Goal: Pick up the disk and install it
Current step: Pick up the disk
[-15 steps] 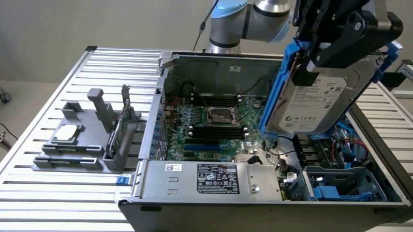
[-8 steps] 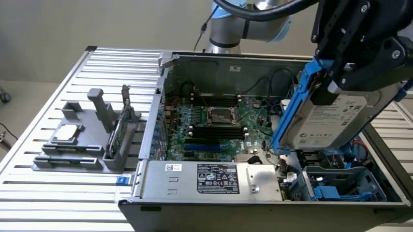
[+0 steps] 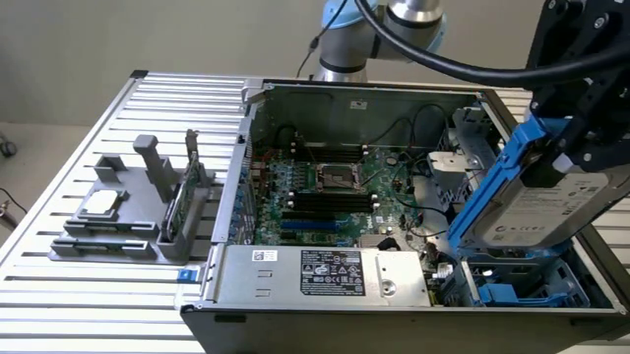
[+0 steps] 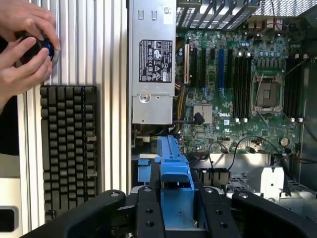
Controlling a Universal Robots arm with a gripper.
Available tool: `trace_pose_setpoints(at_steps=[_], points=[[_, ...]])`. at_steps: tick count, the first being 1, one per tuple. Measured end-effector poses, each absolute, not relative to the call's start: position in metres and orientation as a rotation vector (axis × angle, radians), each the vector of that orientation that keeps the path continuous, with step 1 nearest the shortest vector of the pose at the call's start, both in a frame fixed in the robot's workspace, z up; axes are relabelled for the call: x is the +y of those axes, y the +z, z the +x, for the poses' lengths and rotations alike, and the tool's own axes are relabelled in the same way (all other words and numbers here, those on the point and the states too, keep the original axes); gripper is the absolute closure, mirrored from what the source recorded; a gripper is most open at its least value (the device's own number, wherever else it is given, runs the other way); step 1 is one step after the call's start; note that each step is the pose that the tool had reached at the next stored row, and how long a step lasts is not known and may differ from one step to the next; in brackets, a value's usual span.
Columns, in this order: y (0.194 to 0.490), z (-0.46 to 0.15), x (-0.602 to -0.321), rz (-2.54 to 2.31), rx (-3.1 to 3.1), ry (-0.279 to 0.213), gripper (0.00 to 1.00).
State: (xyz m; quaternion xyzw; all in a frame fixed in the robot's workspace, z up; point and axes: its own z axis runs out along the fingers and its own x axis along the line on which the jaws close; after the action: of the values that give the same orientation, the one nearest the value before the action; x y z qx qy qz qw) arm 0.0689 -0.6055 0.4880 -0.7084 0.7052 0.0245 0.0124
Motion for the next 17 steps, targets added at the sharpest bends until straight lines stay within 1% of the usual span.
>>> trace_pose_setpoints(at_steps=[8, 17], points=[[0.478, 0.104, -0.609, -2.208, 2.198, 0.076, 0.67], [0.468, 0.109, -0.607, -2.215, 2.19, 0.076, 0.67]])
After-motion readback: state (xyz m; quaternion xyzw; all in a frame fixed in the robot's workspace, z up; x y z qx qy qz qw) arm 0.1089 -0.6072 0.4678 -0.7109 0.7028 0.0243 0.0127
